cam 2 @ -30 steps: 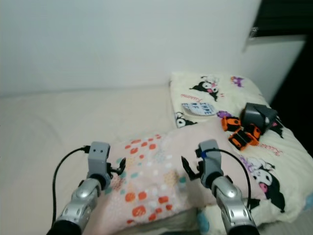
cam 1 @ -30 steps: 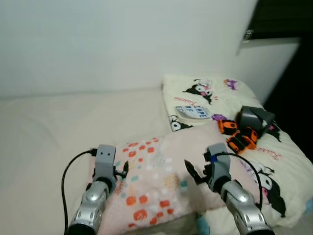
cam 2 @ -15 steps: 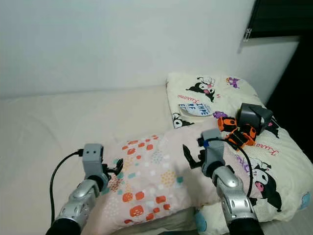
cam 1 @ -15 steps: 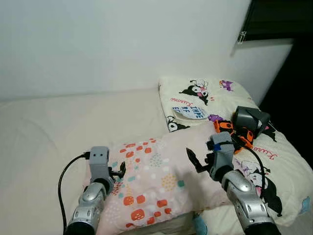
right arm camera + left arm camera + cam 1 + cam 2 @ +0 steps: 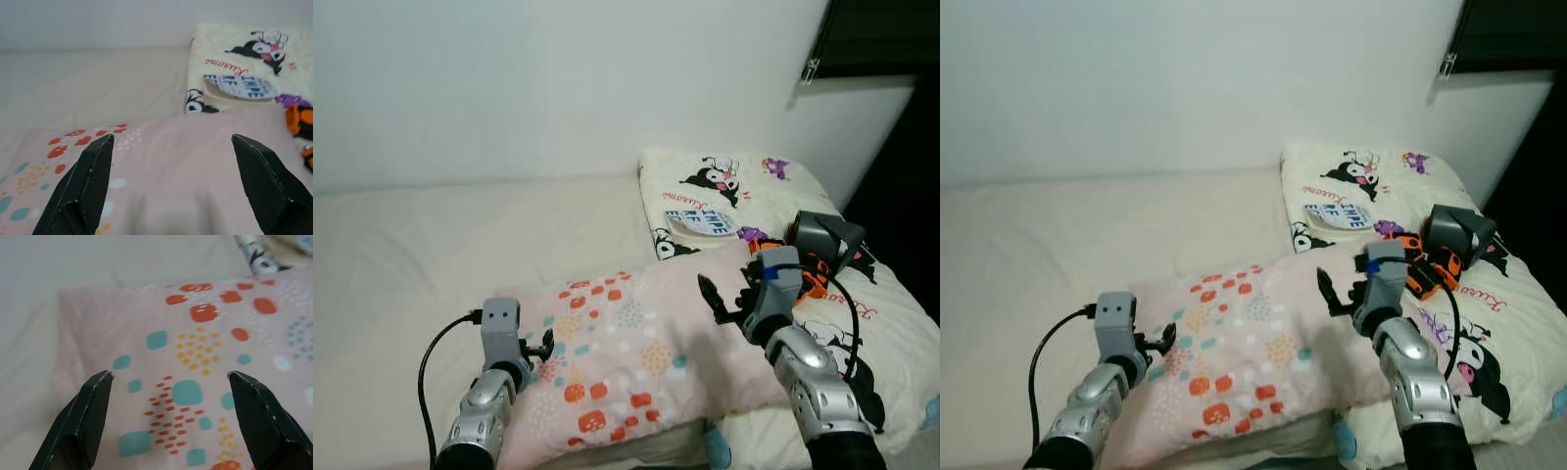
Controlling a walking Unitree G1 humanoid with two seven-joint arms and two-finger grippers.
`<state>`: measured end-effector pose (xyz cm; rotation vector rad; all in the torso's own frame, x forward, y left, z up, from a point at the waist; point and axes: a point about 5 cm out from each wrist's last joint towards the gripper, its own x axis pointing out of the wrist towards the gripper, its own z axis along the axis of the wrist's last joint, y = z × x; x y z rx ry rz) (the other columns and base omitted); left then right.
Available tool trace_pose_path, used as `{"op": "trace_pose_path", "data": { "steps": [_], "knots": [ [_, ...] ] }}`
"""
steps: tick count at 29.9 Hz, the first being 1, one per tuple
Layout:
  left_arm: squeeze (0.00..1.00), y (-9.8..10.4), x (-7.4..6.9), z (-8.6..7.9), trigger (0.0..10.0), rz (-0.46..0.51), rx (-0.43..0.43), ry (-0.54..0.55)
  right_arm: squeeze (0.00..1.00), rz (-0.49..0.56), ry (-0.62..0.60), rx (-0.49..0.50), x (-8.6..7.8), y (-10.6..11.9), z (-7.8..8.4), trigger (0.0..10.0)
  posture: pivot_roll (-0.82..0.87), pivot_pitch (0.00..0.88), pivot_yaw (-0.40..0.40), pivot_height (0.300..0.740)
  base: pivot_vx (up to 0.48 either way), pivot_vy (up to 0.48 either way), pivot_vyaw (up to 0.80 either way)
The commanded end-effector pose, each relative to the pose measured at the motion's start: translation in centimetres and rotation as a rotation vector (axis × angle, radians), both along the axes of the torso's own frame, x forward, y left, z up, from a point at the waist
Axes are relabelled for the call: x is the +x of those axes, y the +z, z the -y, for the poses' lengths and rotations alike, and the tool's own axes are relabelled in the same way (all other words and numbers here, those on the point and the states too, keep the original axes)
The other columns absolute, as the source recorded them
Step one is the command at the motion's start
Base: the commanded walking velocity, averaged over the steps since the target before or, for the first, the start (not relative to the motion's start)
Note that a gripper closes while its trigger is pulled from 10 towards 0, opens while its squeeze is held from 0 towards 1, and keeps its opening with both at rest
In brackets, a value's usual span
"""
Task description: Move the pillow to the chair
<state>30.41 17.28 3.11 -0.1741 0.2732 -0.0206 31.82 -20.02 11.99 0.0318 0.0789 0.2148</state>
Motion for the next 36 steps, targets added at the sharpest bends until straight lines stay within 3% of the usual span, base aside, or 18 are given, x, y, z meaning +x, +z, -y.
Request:
{"op": "trace_pose_path", "data": {
  "steps": [1, 5, 6, 9, 17, 19, 22, 25, 26, 28, 36],
  "knots": [
    [1.0, 0.1, -0.1, 0.3, 10.0, 0.028, -0.058, -0.018, 0.0, 0.002, -0.001, 0.049, -0.1, 0.3, -0.1, 10.0, -0.01, 0.081, 0.01, 0.64, 0.0, 0.0, 0.0],
    [0.97, 0.4, 0.2, 0.5, 10.0, 0.053, -0.081, -0.021, 0.0, 0.01, 0.009, 0.102, -0.1, 0.5, -0.2, 10.0, -0.01, 0.082, 0.009, 0.625, 0.0, 0.0, 0.0],
    [0.0, 0.4, 0.2, 0.4, 10.0, 0.057, -0.076, -0.018, 0.0, 0.013, 0.013, 0.141, -0.1, 0.6, -0.2, 10.0, -0.02, 0.08, 0.009, 0.62, 0.0, 0.0, 0.0],
    [0.0, 0.0, 0.0, 0.2, 10.0, 0.051, -0.139, 0.018, 0.0, 0.032, 0.042, 0.234, -0.3, 1.1, -0.5, 10.0, -0.02, 0.08, 0.013, 0.605, 0.0, 0.0, 0.0],
    [0.0, -0.7, -0.4, -1.3, 10.0, 0.02, -0.151, 0.139, 0.0, 0.078, 0.111, 0.344, -1.1, 2.1, -1.0, 10.0, -0.04, 0.082, 0.017, 0.585, 0.0, 0.0, 0.0],
    [0.0, -0.9, -0.4, -1.7, 10.0, 0.01, -0.218, 0.179, 0.0, 0.091, 0.15, 0.392, -1.6, 2.4, -1.2, 10.0, -0.04, 0.08, 0.018, 0.575, 0.0, 0.0, 0.0],
    [0.0, -0.9, -0.4, -1.6, 10.0, 0.01, -0.245, 0.178, 0.0, 0.09, 0.157, 0.398, -1.7, 2.4, -1.2, 10.0, -0.04, 0.08, 0.018, 0.57, 0.0, 0.0, 0.0],
    [0.0, -1.5, -0.6, 0.1, 10.0, 0.018, -0.55, 0.039, 0.0, 0.075, 0.196, 0.399, -2.0, 2.3, -1.6, 10.0, -0.04, 0.082, 0.014, 0.555, 0.0, 0.0, 0.0],
    [0.0, -1.5, -0.6, 0.1, 10.0, 0.018, -0.55, 0.039, 0.0, 0.075, 0.196, 0.399, -2.0, 2.3, -1.6, 10.0, -0.04, 0.082, 0.014, 0.555, 0.0, 0.0, 0.0],
    [0.0, -1.8, -1.1, 1.2, 10.0, 0.029, -0.765, -0.055, 0.0, 0.059, 0.229, 0.39, -2.2, 2.1, -2.1, 10.0, -0.05, 0.085, 0.011, 0.54, 0.0, 0.0, 0.0],
    [0.0, -1.8, -1.3, 2.7, 10.0, 0.025, -0.874, -0.123, 0.0, 0.042, 0.253, 0.377, -2.5, 2.0, -2.5, 10.0, -0.05, 0.089, 0.012, 0.515, 0.0, 0.0, 0.0]
  ]
}}
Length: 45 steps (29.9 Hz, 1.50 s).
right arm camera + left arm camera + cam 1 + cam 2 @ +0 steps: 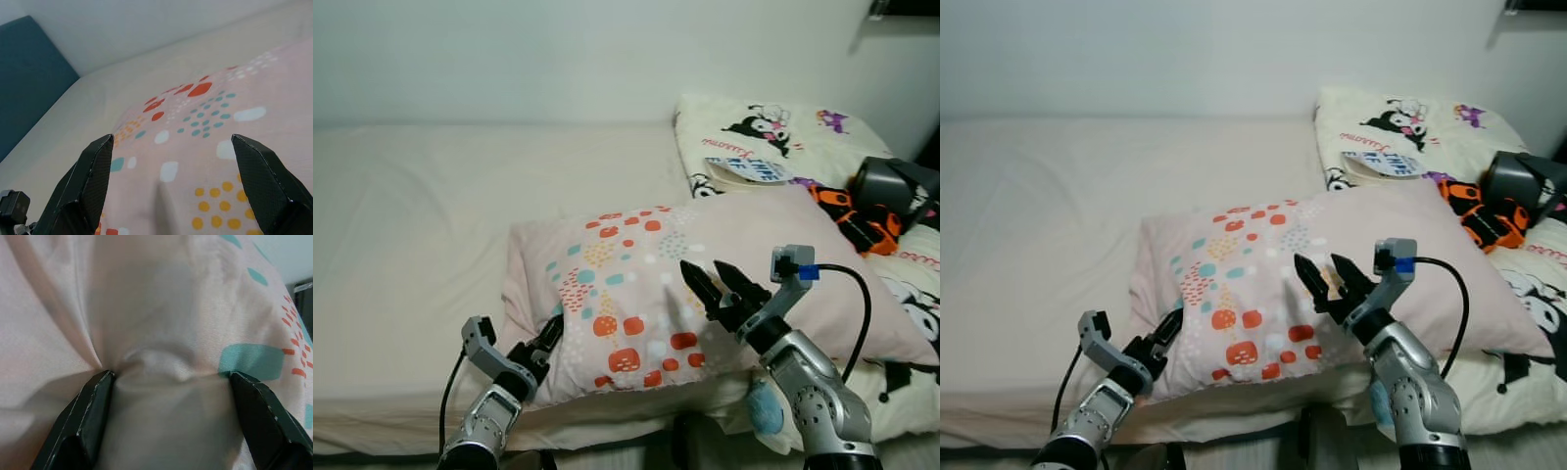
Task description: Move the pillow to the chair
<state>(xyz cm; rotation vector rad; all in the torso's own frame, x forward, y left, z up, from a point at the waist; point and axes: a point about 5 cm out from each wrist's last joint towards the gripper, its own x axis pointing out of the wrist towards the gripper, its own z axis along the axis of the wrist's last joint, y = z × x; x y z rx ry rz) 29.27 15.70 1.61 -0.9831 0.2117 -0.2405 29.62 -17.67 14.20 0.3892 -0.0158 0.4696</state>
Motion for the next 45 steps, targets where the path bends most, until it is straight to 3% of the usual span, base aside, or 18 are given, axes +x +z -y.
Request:
{"op": "trace_pose_path", "data": {
  "steps": [1, 2, 3, 7, 10, 12, 15, 17, 18, 21, 25, 26, 31, 32, 34, 35, 45],
  "knots": [
    [0.0, -0.2, -0.1, 1.2, 10.0, -0.007, -0.071, -0.031, 0.0, -0.015, 0.017, 0.003, -0.4, -0.2, -0.1, 10.0, -0.05, 0.089, 0.012, 0.51, 0.0, 0.0, 0.0],
    [0.0, -0.2, -0.1, 1.2, 10.0, -0.007, -0.071, -0.031, 0.0, -0.015, 0.017, 0.003, -0.4, -0.2, -0.1, 10.0, -0.05, 0.089, 0.012, 0.51, 0.0, 0.0, 0.0],
    [0.0, 0.5, 0.1, 1.4, 10.0, 0.048, -0.157, -0.057, 0.0, -0.018, 0.022, 0.003, -0.4, -0.2, -0.1, 10.0, -0.05, 0.092, 0.012, 0.5, 0.0, 0.0, 0.0],
    [0.0, 0.9, 0.1, 1.6, 10.0, 0.08, -0.191, -0.079, 0.0, -0.019, 0.023, 0.003, -0.4, -0.2, -0.1, 10.0, -0.05, 0.093, 0.011, 0.495, 0.0, 0.0, 0.0],
    [0.0, 1.8, 0.0, 2.3, 10.0, 0.16, -0.252, -0.168, 0.0, -0.023, 0.021, -0.001, -0.4, -0.3, -0.1, 10.0, -0.05, 0.093, 0.012, 0.485, 0.0, 0.0, 0.0],
    [0.0, 3.0, -0.4, 3.7, 10.0, 0.259, -0.285, -0.31, 0.0, -0.024, 0.013, 0.004, -0.4, -0.3, 0.0, 10.0, -0.05, 0.092, 0.013, 0.481, 0.0, 0.0, 0.0],
    [0.0, 3.4, -0.7, 4.4, 10.0, 0.29, -0.277, -0.367, 0.0, -0.023, 0.011, 0.008, -0.4, -0.3, 0.0, 10.0, -0.05, 0.093, 0.015, 0.481, 0.0, 0.0, 0.0],
    [0.0, 3.6, -1.0, 5.1, 10.0, 0.315, -0.236, -0.429, 0.0, -0.023, 0.009, 0.011, -0.4, -0.3, -0.1, 10.0, -0.05, 0.092, 0.014, 0.481, 0.0, 0.0, 0.0],
    [0.0, 3.7, -1.5, 6.3, 10.0, 0.343, -0.153, -0.521, 0.0, -0.024, 0.008, 0.012, -0.4, -0.3, -0.1, 10.0, -0.05, 0.093, 0.015, 0.481, 0.0, 0.0, 0.0],
    [0.0, 3.6, -1.8, 7.0, 10.0, 0.349, -0.083, -0.58, 0.0, -0.026, 0.006, 0.013, -0.4, -0.3, 0.0, 10.0, -0.05, 0.092, 0.014, 0.481, 0.0, 0.0, 0.0],
    [0.0, 3.2, -2.0, 7.7, 10.0, 0.335, 0.001, -0.63, 0.0, -0.028, 0.003, 0.012, -0.4, -0.3, 0.0, 10.0, -0.05, 0.091, 0.015, 0.481, 0.0, 0.0, 0.0],
    [0.0, 2.9, -2.1, 8.3, 10.0, 0.323, 0.097, -0.662, 0.0, -0.028, 0.0, 0.011, -0.3, -0.3, 0.0, 10.0, -0.05, 0.091, 0.016, 0.481, 0.0, 0.0, 0.0],
    [0.0, 2.8, -1.9, 8.7, 10.0, 0.299, 0.199, -0.661, 0.0, -0.026, -0.007, 0.009, -0.3, -0.2, 0.1, 10.0, -0.05, 0.091, 0.017, 0.481, 0.0, 0.0, 0.0],
    [0.0, 2.9, -1.5, 8.6, 2.2, 0.285, 0.286, -0.622, 0.0, -0.027, -0.013, 0.01, -0.3, -0.2, 0.2, 10.0, -0.05, 0.092, 0.018, 0.481, 0.0, 0.0, 0.0],
    [0.0, 3.1, -1.3, 8.5, 2.2, 0.28, 0.299, -0.604, 0.0, -0.028, -0.015, 0.01, -0.2, -0.2, 0.2, 10.0, -0.05, 0.092, 0.018, 0.481, 0.0, 0.0, 0.0],
    [0.0, 3.4, -0.9, 8.3, 0.0, 0.279, 0.312, -0.566, 0.0, -0.028, -0.017, 0.01, -0.2, -0.2, 0.3, 10.0, -0.05, 0.091, 0.018, 0.481, 0.0, 0.0, 0.0],
    [0.0, 5.2, 0.2, 8.0, 0.0, 0.32, 0.309, -0.459, 0.0, -0.031, -0.013, 0.016, -0.1, -0.3, 0.1, 10.0, -0.04, 0.09, 0.011, 0.481, 0.0, 0.0, 0.0]
  ]
}}
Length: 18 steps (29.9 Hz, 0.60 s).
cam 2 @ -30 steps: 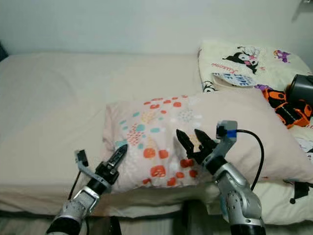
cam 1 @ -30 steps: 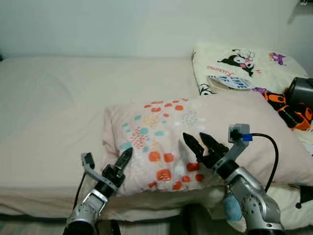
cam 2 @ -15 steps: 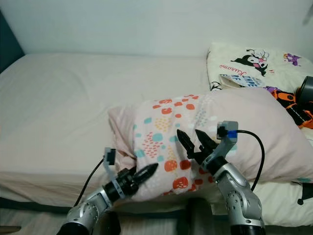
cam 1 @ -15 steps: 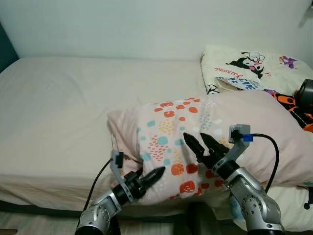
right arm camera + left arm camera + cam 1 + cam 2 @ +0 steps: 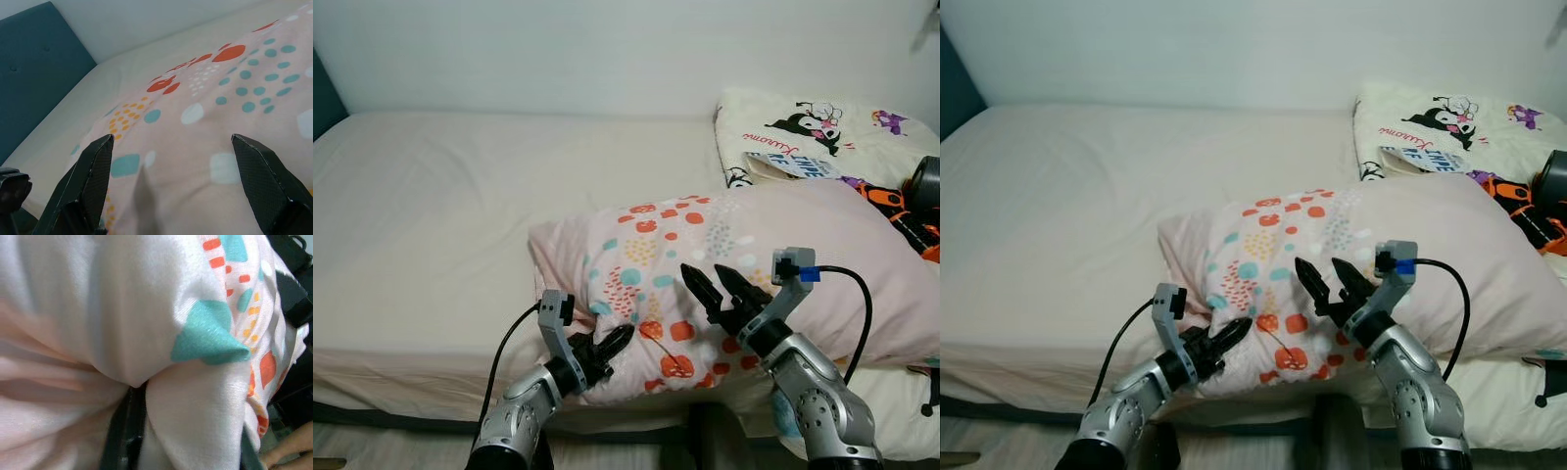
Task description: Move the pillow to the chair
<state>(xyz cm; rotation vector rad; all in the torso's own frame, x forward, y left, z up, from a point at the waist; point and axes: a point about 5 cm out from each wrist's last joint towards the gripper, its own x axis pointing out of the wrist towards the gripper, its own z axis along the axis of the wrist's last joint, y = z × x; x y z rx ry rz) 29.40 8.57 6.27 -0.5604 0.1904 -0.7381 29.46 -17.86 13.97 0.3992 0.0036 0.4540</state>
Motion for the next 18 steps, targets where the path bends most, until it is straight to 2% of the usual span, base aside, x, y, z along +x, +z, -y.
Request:
{"op": "trace_pose_path", "data": {
  "steps": [1, 2, 5, 7, 9, 10, 11, 12, 13, 14, 15, 16, 17, 18],
  "knots": [
    [0.0, 1.6, 0.6, 0.9, 0.0, 0.047, -0.07, 0.011, 0.0, -0.012, 0.0, 0.006, 0.2, -0.1, -0.1, 10.0, -0.04, 0.083, 0.002, 0.481, 0.0, 0.0, 0.0],
    [0.0, 3.0, 1.1, 0.9, 0.0, 0.083, -0.132, 0.036, 0.0, -0.01, 0.001, 0.003, 0.4, 0.1, -0.2, 10.0, -0.05, 0.081, 0.0, 0.481, 0.0, 0.0, 0.0],
    [0.0, 4.2, 1.5, 0.7, 0.0, 0.109, -0.18, 0.059, 0.0, -0.006, 0.0, 0.002, 0.7, 0.3, -0.2, 10.0, -0.05, 0.079, 0.001, 0.481, 0.0, 0.0, 0.0],
    [0.0, 6.1, 2.2, 0.0, 0.0, 0.148, -0.235, 0.115, 0.0, 0.017, -0.013, 0.024, 0.9, 0.8, -0.1, 10.0, -0.05, 0.077, 0.006, 0.481, 0.0, 0.0, 0.0],
    [0.0, 6.1, 2.2, 0.0, 0.0, 0.148, -0.235, 0.115, 0.0, 0.017, -0.013, 0.024, 0.9, 0.8, -0.1, 10.0, -0.05, 0.077, 0.006, 0.481, 0.0, 0.0, 0.0],
    [0.0, 7.5, 2.7, -0.7, 0.0, 0.176, -0.264, 0.155, 0.0, 0.027, -0.018, 0.039, 1.0, 1.0, 0.0, 10.0, -0.05, 0.075, 0.01, 0.486, 0.0, 0.0, 0.0],
    [0.0, 7.5, 2.7, -0.7, 0.0, 0.176, -0.264, 0.155, 0.0, 0.027, -0.018, 0.039, 1.0, 1.0, 0.0, 10.0, -0.05, 0.075, 0.01, 0.486, 0.0, 0.0, 0.0],
    [0.0, 9.6, 3.4, -1.8, 0.0, 0.231, -0.29, 0.202, 0.0, 0.038, -0.019, 0.052, 1.1, 1.2, -0.1, 10.0, -0.05, 0.069, 0.014, 0.491, 0.0, 0.0, 0.0],
    [0.0, 9.6, 3.4, -1.8, 0.0, 0.231, -0.29, 0.202, 0.0, 0.038, -0.019, 0.052, 1.1, 1.2, -0.1, 10.0, -0.05, 0.069, 0.014, 0.491, 0.0, 0.0, 0.0],
    [0.0, 11.7, 3.8, -2.7, 3.4, 0.295, -0.287, 0.23, 0.0, 0.049, -0.017, 0.058, 1.1, 1.4, -0.1, 10.0, -0.05, 0.068, 0.015, 0.496, 0.0, 0.0, 0.0],
    [0.0, 11.7, 3.8, -2.7, 3.4, 0.295, -0.287, 0.23, 0.0, 0.049, -0.017, 0.058, 1.1, 1.4, -0.1, 10.0, -0.05, 0.068, 0.015, 0.496, 0.0, 0.0, 0.0],
    [0.0, 13.5, 4.0, -3.4, 10.0, 0.36, -0.261, 0.254, 0.0, 0.059, -0.015, 0.062, 1.2, 1.6, -0.2, 10.0, -0.05, 0.064, 0.014, 0.501, 0.0, 0.0, 0.0],
    [0.0, 13.5, 4.0, -3.4, 10.0, 0.36, -0.261, 0.254, 0.0, 0.059, -0.015, 0.062, 1.2, 1.6, -0.2, 10.0, -0.05, 0.064, 0.014, 0.501, 0.0, 0.0, 0.0],
    [0.0, 14.9, 4.2, -3.8, 10.0, 0.403, -0.239, 0.278, 0.0, 0.069, -0.016, 0.064, 1.3, 1.9, -0.3, 10.0, -0.04, 0.062, 0.017, 0.506, 0.0, 0.0, 0.0]
  ]
}}
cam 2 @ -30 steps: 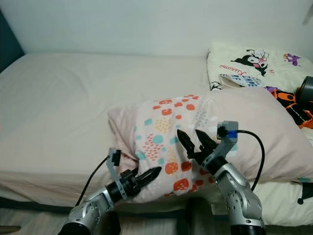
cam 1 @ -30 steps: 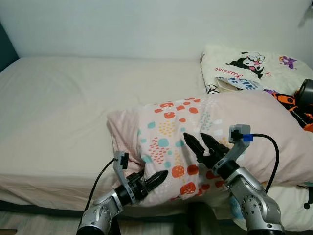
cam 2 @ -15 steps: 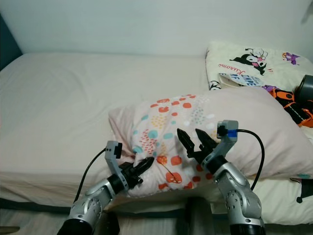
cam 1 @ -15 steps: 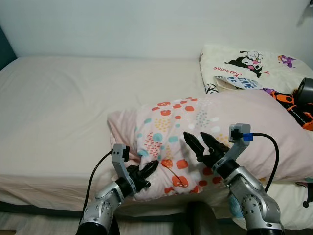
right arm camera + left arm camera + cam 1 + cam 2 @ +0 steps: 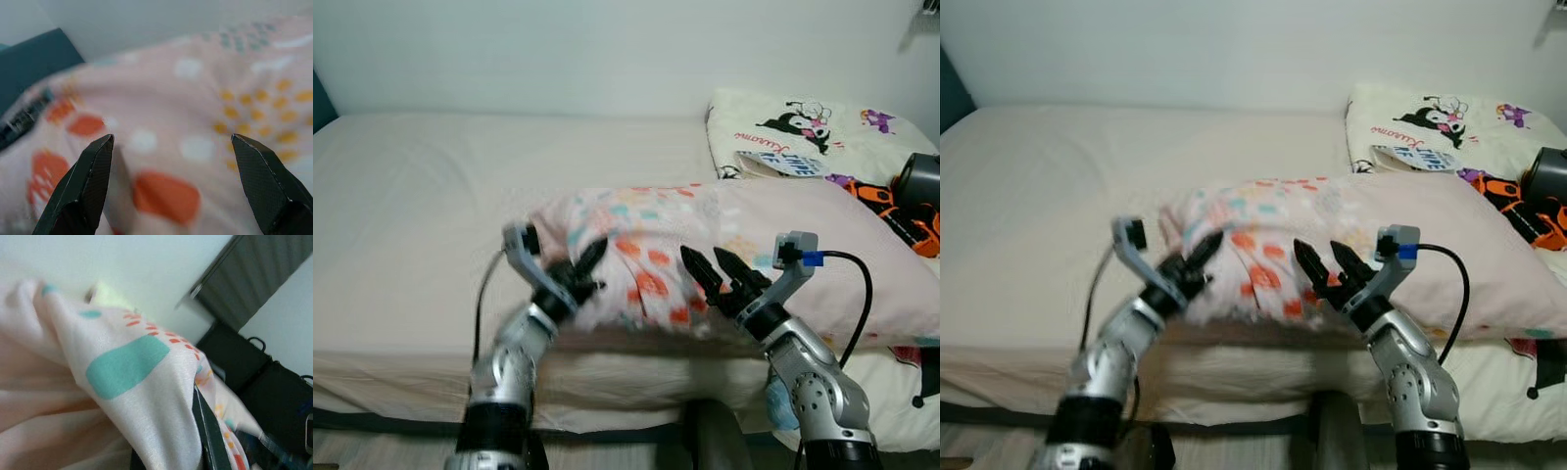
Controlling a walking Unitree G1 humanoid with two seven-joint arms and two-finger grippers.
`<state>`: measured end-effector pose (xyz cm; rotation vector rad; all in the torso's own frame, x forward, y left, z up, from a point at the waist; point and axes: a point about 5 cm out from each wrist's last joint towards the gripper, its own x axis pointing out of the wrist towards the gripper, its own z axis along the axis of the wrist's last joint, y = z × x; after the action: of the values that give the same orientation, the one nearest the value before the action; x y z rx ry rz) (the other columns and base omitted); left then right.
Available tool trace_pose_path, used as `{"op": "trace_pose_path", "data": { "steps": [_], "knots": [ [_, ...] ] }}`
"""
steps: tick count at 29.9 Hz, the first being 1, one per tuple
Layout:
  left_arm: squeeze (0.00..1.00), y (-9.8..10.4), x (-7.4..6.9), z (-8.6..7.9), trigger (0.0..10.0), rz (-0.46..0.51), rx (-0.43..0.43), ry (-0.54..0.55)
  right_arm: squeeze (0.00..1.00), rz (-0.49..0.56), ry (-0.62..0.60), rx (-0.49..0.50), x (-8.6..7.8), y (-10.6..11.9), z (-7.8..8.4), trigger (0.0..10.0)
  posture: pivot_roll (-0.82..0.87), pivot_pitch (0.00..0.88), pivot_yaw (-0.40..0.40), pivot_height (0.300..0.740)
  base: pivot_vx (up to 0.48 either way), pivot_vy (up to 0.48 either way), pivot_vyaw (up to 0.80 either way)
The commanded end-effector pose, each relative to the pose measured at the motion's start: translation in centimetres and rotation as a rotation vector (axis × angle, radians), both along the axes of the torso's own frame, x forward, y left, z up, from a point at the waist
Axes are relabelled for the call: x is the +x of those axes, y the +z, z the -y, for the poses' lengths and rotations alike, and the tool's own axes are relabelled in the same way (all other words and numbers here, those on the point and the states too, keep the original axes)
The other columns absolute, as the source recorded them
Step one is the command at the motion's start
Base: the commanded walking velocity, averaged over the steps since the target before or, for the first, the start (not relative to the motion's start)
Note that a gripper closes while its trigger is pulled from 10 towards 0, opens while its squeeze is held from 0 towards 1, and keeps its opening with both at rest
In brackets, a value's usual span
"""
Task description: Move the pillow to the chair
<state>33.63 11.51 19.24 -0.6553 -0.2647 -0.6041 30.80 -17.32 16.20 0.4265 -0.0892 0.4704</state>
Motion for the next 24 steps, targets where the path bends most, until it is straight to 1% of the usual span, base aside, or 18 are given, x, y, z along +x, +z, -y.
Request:
{"op": "trace_pose_path", "data": {
  "steps": [1, 3, 5, 8, 15, 18, 22, 23, 24],
  "knots": [
    [0.0, 2.9, 0.0, -1.1, 10.0, 0.096, 0.008, 0.066, 0.0, -0.006, -0.016, 0.02, 0.1, -0.1, 0.2, 10.0, -0.04, 0.06, 0.015, 0.511, 0.0, 0.0, 0.0],
    [0.0, 2.9, 0.0, -1.1, 10.0, 0.096, 0.008, 0.066, 0.0, -0.006, -0.016, 0.02, 0.1, -0.1, 0.2, 10.0, -0.04, 0.06, 0.015, 0.511, 0.0, 0.0, 0.0],
    [0.0, 3.9, -0.1, -1.2, 10.0, 0.121, 0.042, 0.106, 0.0, 0.015, -0.017, 0.022, 0.2, 0.4, 0.3, 10.0, -0.04, 0.061, 0.017, 0.521, 0.0, 0.0, 0.0],
    [0.0, 4.2, -0.2, -1.1, 10.0, 0.121, 0.058, 0.124, 0.0, 0.027, -0.017, 0.025, 0.3, 0.7, 0.2, 10.0, -0.03, 0.065, 0.02, 0.531, 0.0, 0.0, 0.0],
    [0.0, 4.9, -0.3, -1.1, 10.0, 0.11, 0.042, 0.142, 0.0, 0.046, -0.008, 0.042, 0.4, 1.1, -0.1, 10.0, -0.02, 0.063, 0.014, 0.561, 0.0, 0.0, 0.0],
    [0.0, 4.9, -0.3, -0.9, 10.0, 0.1, 0.053, 0.143, 0.0, 0.052, -0.004, 0.045, 0.5, 1.2, -0.2, 10.0, -0.02, 0.061, 0.012, 0.571, 0.0, 0.0, 0.0],
    [0.0, 4.8, -0.3, -0.7, 10.0, 0.087, 0.08, 0.138, 0.0, 0.06, -0.001, 0.05, 0.6, 1.4, -0.4, 10.0, -0.02, 0.06, 0.014, 0.586, -0.393, 0.0, 0.0],
    [0.0, 4.9, -0.3, -0.7, 10.0, 0.089, 0.074, 0.148, 0.0, 0.066, 0.001, 0.054, 0.6, 1.6, -0.4, 10.0, -0.02, 0.059, 0.013, 0.591, -0.48, 0.0, 0.0],
    [0.0, 5.0, -0.3, -0.9, 10.0, 0.092, 0.064, 0.165, 0.0, 0.075, 0.004, 0.059, 0.6, 1.8, -0.5, 10.0, -0.01, 0.056, 0.014, 0.601, 0.0, 0.0, 0.0]
  ]
}}
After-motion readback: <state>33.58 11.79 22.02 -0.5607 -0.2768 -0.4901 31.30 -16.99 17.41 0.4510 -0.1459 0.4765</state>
